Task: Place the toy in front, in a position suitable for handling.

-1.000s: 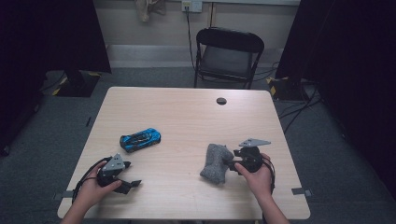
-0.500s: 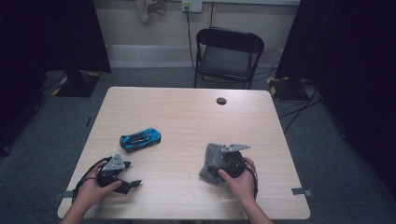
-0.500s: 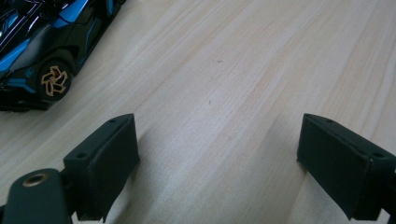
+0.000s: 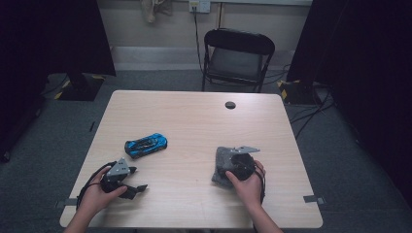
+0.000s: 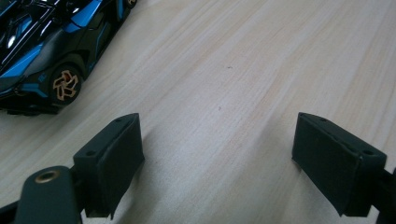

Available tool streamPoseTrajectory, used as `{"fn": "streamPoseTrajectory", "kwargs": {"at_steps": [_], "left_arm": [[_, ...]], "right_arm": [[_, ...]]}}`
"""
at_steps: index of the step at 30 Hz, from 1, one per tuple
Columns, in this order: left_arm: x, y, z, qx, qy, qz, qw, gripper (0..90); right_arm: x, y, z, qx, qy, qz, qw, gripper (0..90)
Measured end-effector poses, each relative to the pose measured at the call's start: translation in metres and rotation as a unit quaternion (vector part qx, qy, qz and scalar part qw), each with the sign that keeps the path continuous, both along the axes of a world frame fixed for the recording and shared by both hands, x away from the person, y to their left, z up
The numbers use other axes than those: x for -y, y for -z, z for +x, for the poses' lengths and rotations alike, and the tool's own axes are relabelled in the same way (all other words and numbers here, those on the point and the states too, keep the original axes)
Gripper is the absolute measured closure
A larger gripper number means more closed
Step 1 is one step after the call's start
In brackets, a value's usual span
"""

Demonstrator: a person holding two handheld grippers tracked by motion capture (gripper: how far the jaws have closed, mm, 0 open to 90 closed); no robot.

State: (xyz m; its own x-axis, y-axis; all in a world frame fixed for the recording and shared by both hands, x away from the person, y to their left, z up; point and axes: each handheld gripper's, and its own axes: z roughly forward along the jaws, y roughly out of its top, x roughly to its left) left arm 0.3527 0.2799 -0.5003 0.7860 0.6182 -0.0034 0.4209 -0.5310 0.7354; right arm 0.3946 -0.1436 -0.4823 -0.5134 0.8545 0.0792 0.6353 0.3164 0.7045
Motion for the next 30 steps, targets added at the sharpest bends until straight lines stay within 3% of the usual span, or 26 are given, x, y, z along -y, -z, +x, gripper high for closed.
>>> {"fn": "streamPoseTrajectory", "kwargs": {"at_steps": [4,9,13,14,17,20,23,30], "left_arm": [[-0.003,-0.001,0.002,-0.006,-0.003,-0.007,1.0000,15.8],[-0.005,-0.015,0.010,-0.003,-0.019,-0.015,0.9997,15.9],[-0.008,-0.033,0.024,0.016,-0.025,-0.022,0.9993,16.1],[-0.009,-0.036,0.029,0.013,-0.032,-0.032,0.9989,16.1],[-0.011,-0.042,0.047,0.021,-0.047,-0.025,0.9984,16.1],[-0.009,-0.046,0.063,0.020,-0.059,-0.038,0.9973,16.3],[-0.005,-0.049,0.077,0.021,-0.054,-0.023,0.9981,16.3],[-0.005,-0.042,0.098,-0.002,-0.053,-0.008,0.9986,17.1]], "right_arm": [[-0.004,0.005,0.000,0.015,-0.014,-0.028,0.9994,19.2],[0.005,0.003,-0.001,0.010,-0.043,-0.045,0.9980,26.1],[0.014,0.004,-0.006,0.008,-0.051,-0.038,0.9980,26.9],[0.014,0.004,-0.006,0.008,-0.051,-0.038,0.9980,26.9],[0.018,0.004,-0.008,0.008,-0.058,-0.035,0.9977,26.9],[0.022,0.004,-0.010,0.008,-0.059,-0.034,0.9976,26.9],[0.025,0.005,-0.012,0.009,-0.060,-0.027,0.9978,27.0],[0.026,0.007,-0.014,0.019,-0.058,-0.022,0.9979,27.0]]}}
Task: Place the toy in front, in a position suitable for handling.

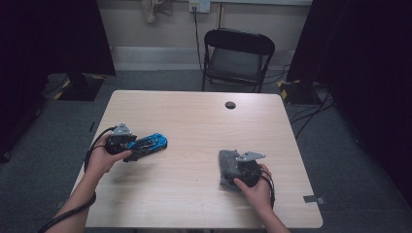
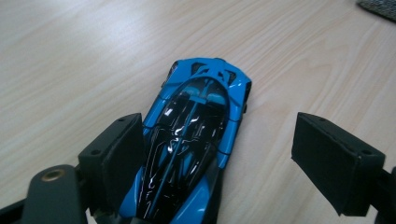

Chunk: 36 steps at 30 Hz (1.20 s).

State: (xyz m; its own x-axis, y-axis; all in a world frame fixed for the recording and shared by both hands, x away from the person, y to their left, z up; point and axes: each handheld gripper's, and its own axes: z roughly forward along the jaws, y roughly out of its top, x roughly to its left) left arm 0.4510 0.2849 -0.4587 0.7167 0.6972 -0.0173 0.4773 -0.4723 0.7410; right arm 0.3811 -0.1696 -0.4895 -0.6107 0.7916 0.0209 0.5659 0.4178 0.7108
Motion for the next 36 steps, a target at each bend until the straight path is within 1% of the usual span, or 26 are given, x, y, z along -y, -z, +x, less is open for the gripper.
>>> {"fn": "streamPoseTrajectory", "kwargs": {"at_steps": [5,7,8,10,12,13,16,18,21,23,24,26,28,31,33,35,36], "left_arm": [[-0.007,0.005,0.010,-0.005,-0.014,-0.011,0.9998,17.6],[-0.008,0.007,0.013,-0.009,-0.020,-0.008,0.9997,17.5],[-0.008,0.007,0.014,-0.008,-0.019,-0.003,0.9998,17.5],[-0.006,0.009,0.016,-0.011,-0.017,-0.009,0.9997,17.6],[-0.003,0.010,0.018,-0.013,-0.010,-0.001,0.9999,17.6],[-0.002,0.012,0.020,-0.015,-0.009,0.000,0.9998,17.8],[0.001,0.015,0.023,-0.021,-0.007,-0.004,0.9998,18.0],[0.003,0.018,0.025,-0.021,-0.006,0.004,0.9998,18.0],[0.005,0.021,0.028,-0.024,-0.002,0.008,0.9997,17.9],[0.005,0.024,0.030,-0.029,0.001,0.007,0.9996,16.0],[0.005,0.026,0.031,-0.035,0.001,0.003,0.9994,15.5],[0.006,0.028,0.031,-0.035,0.007,0.004,0.9993,15.2],[0.007,0.028,0.032,-0.031,0.013,0.011,0.9994,14.9],[0.008,0.029,0.033,-0.029,0.021,0.020,0.9992,14.7],[0.010,0.030,0.033,-0.026,0.030,0.033,0.9987,14.4],[0.011,0.032,0.035,-0.025,0.029,0.044,0.9983,15.0],[0.011,0.033,0.035,-0.030,0.030,0.041,0.9983,14.4]], "right_arm": [[0.001,0.001,-0.001,0.005,-0.001,0.005,1.0000,26.9],[0.001,0.001,-0.001,0.004,0.000,0.006,1.0000,27.0],[0.001,0.002,-0.001,0.004,0.000,0.007,1.0000,26.9],[0.002,0.002,-0.001,0.004,0.000,0.009,0.9999,26.9],[0.002,0.002,-0.001,0.004,0.000,0.010,0.9999,26.9],[0.002,0.002,-0.001,0.005,0.000,0.010,0.9999,26.9],[0.002,0.003,-0.001,0.006,0.000,0.011,0.9999,26.9],[0.002,0.003,-0.001,0.007,0.000,0.013,0.9999,26.9],[0.002,0.003,-0.001,0.009,-0.001,0.014,0.9999,26.9],[0.002,0.003,-0.001,0.009,0.000,0.014,0.9999,26.9],[0.002,0.004,-0.001,0.009,0.000,0.014,0.9999,26.9],[0.002,0.004,-0.001,0.010,-0.001,0.015,0.9998,26.9],[0.002,0.004,-0.001,0.009,-0.001,0.016,0.9998,26.9],[0.003,0.004,-0.001,0.010,-0.002,0.016,0.9998,26.9],[0.003,0.004,-0.001,0.011,-0.003,0.016,0.9998,26.9],[0.003,0.004,-0.001,0.011,-0.003,0.016,0.9998,26.9],[0.003,0.004,-0.001,0.011,-0.003,0.016,0.9998,26.9]]}}
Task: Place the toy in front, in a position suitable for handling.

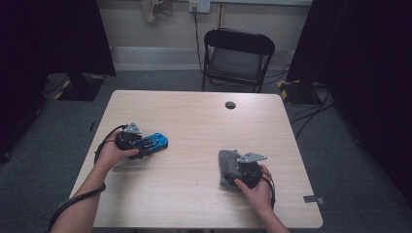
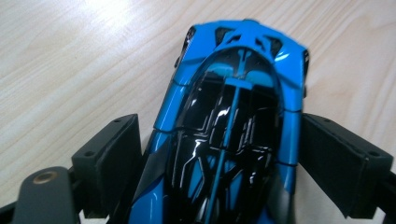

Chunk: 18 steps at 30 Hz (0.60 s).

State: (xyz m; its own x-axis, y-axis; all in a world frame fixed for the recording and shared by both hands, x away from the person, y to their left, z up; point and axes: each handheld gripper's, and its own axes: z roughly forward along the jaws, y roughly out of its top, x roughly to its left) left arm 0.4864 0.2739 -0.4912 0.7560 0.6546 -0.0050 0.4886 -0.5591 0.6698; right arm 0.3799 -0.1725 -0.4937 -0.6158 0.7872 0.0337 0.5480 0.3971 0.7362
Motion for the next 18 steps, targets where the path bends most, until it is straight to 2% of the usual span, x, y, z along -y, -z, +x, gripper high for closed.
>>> {"fn": "streamPoseTrajectory", "kwargs": {"at_steps": [2,9,11,15,18], "left_arm": [[-0.0006,0.0022,0.0022,-0.007,-0.001,-0.008,0.9999,14.4],[0.0018,0.0058,0.0048,0.007,0.011,-0.019,0.9997,12.3],[0.0031,0.0053,0.0041,0.012,0.016,-0.017,0.9997,17.5],[0.0053,0.0048,0.0017,0.011,0.012,-0.017,0.9997,19.8],[0.0067,0.0028,0.0002,0.009,0.015,-0.009,0.9998,21.1]], "right_arm": [[0.0000,0.0000,0.0000,0.000,0.000,0.000,1.0000,26.9],[0.0001,0.0002,0.0000,0.000,0.000,0.002,1.0000,26.9],[0.0003,0.0003,0.0000,0.001,-0.001,0.002,1.0000,26.9],[0.0005,0.0005,-0.0001,0.002,0.000,0.003,1.0000,26.9],[0.0006,0.0005,-0.0001,0.002,0.000,0.003,1.0000,26.9]]}}
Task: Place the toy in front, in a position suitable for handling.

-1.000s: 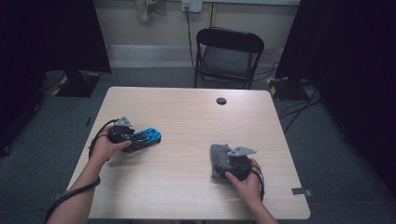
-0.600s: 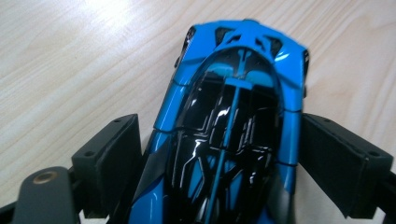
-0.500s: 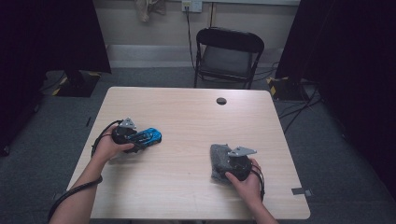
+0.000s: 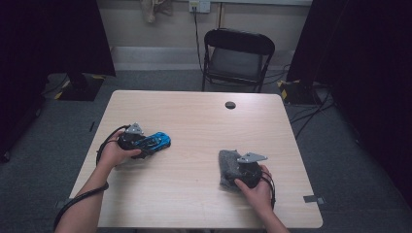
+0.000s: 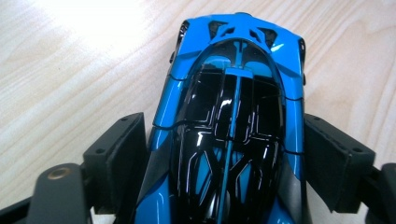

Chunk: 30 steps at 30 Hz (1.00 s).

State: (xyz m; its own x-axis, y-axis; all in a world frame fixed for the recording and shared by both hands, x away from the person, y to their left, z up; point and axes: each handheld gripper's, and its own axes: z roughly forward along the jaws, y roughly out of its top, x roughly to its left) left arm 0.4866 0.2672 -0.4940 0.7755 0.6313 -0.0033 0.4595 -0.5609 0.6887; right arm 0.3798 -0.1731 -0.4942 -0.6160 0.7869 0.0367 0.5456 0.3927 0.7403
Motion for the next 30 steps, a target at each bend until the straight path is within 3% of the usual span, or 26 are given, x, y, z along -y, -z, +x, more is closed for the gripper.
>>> {"fn": "streamPoseTrajectory", "kwargs": {"at_steps": [10,30], "left_arm": [[-0.0038,-0.0005,-0.0068,-0.002,-0.006,-0.002,1.0000,22.9],[0.0036,-0.0017,0.0010,-0.005,-0.010,0.001,0.9999,16.6]], "right_arm": [[-0.0004,0.0000,0.0002,0.000,0.000,0.000,1.0000,26.8],[-0.0008,0.0001,-0.0002,0.000,0.001,-0.001,1.0000,26.6]]}}
